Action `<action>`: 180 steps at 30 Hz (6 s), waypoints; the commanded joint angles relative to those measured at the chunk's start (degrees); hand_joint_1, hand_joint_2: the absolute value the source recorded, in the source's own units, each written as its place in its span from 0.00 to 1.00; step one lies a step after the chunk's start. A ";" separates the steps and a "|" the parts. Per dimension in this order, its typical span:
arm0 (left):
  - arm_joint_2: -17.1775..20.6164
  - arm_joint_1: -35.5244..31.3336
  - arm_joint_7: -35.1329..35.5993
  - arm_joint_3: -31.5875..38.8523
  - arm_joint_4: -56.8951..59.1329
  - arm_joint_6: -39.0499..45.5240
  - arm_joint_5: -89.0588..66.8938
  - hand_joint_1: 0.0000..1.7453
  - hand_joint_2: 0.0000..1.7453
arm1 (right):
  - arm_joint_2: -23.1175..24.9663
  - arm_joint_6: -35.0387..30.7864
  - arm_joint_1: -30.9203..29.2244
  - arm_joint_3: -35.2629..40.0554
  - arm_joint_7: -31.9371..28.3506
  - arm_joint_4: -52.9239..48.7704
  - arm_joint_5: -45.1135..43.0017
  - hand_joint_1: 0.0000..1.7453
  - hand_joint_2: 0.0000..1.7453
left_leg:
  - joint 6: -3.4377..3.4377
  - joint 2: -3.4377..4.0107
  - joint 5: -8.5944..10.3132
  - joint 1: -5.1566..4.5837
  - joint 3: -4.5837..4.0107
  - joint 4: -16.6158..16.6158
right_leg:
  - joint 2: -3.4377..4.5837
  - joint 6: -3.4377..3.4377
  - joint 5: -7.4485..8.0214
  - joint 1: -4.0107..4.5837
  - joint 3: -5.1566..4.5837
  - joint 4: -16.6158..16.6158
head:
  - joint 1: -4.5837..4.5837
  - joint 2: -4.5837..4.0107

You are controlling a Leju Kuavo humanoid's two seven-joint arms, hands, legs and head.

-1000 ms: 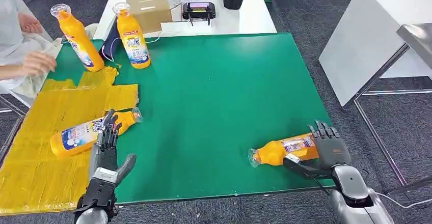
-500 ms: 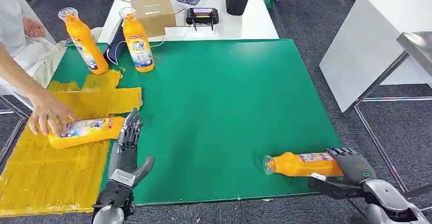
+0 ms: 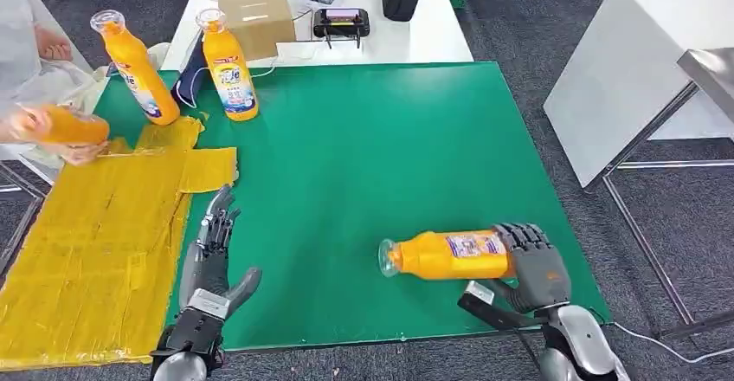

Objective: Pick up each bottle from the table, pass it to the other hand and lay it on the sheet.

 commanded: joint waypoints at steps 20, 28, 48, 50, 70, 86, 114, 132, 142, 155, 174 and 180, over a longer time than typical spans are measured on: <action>2.38 -8.13 0.95 -6.32 6.99 -1.93 -0.18 0.00 1.00 | 21.38 10.85 -8.75 7.58 -14.42 -1.56 -42.39 1.00 1.00 | -0.10 -0.11 0.01 0.01 -0.15 -0.06 | 0.32 -0.12 -0.01 -0.01 -0.17 -0.01 | 0.00 0.00; 2.58 -9.40 0.61 -6.96 7.89 -1.16 0.57 0.00 1.00 | 22.58 15.34 -12.10 15.22 -13.89 4.46 -44.26 1.00 1.00 | -0.13 -0.08 0.01 0.02 -0.17 -0.05 | 0.44 -0.16 -0.01 -0.02 -0.20 0.01 | 0.04 0.00; 2.52 -9.76 -0.64 -8.43 10.35 0.73 1.03 0.00 1.00 | 23.08 15.16 -14.77 25.19 -13.09 10.51 -43.96 1.00 1.00 | -0.15 -0.19 -0.02 0.03 -0.14 -0.04 | 0.46 -0.19 -0.06 -0.02 -0.14 0.01 | 0.04 0.00; 2.42 -9.58 -0.78 -9.05 10.43 0.66 0.96 0.00 1.00 | 23.05 15.07 -14.84 25.26 -13.04 10.70 -44.04 1.00 1.00 | -0.14 -0.18 0.00 0.01 -0.17 -0.05 | 0.38 -0.17 -0.05 -0.03 -0.19 0.01 | 0.04 0.00; 4.38 -6.77 -3.12 -15.04 7.64 -5.21 1.50 0.00 1.00 | 22.60 13.75 -15.01 24.97 -12.90 12.65 -42.82 1.00 1.00 | -0.13 -0.15 -0.04 0.04 -0.18 -0.01 | 0.47 -0.17 -0.06 -0.01 -0.19 0.01 | 0.04 0.00; 2.02 -8.32 -0.40 -10.20 9.08 -5.92 4.07 0.00 1.00 | 23.01 8.00 -17.22 36.55 -9.72 19.74 -21.59 1.00 1.00 | -0.12 -0.15 -0.01 0.05 -0.21 -0.03 | 0.38 -0.15 -0.03 0.01 -0.22 -0.01 | 0.04 0.00; 0.36 -7.53 -2.43 -6.87 8.33 -3.89 8.60 0.00 1.00 | 23.70 8.70 -18.32 37.65 -10.00 26.92 -21.58 1.00 1.00 | -0.08 -0.22 0.05 0.03 -0.35 -0.02 | 0.10 -0.09 -0.03 0.01 -0.38 -0.02 | 0.02 0.00; -0.39 -4.33 -2.20 -9.81 6.70 -4.01 5.53 1.00 1.00 | 21.71 8.67 -14.73 37.28 -9.64 23.09 -20.73 1.00 1.00 | -0.10 -0.42 -0.02 0.05 -0.25 0.01 | 0.13 -0.14 -0.13 0.00 -0.24 0.00 | 0.02 0.00; 0.52 -3.71 -1.69 -9.77 4.30 -2.48 2.37 1.00 1.00 | 20.60 6.69 -9.38 28.05 -9.91 16.04 -22.49 1.00 1.00 | -0.10 -0.48 0.00 0.03 -0.32 0.03 | 0.05 -0.13 -0.13 -0.01 -0.32 0.02 | 0.02 0.00; 3.92 -5.50 2.74 -5.84 1.28 4.98 -12.48 1.00 1.00 | 20.20 8.45 1.22 14.11 -18.84 -8.07 -38.61 0.00 1.00 | -0.10 -0.26 0.05 -0.02 -0.52 0.02 | 0.09 -0.10 -0.04 -0.03 -0.51 0.06 | 0.04 0.00; 12.89 -30.33 33.63 -6.37 32.51 5.48 -63.73 1.00 1.00 | 17.87 13.99 3.41 10.24 -24.08 -25.53 -46.90 0.00 1.00 | -0.13 -0.41 0.12 0.00 -0.41 0.01 | 0.06 -0.15 -0.02 -0.02 -0.41 0.07 | 0.02 0.00; 14.92 -38.33 37.06 -9.47 46.78 3.95 -63.73 1.00 1.00 | 17.78 13.49 2.31 10.39 -24.04 -25.01 -47.50 0.00 1.00 | -0.14 -0.24 0.22 -0.01 -0.40 -0.02 | 0.11 -0.12 0.06 -0.02 -0.44 0.06 | 0.07 0.00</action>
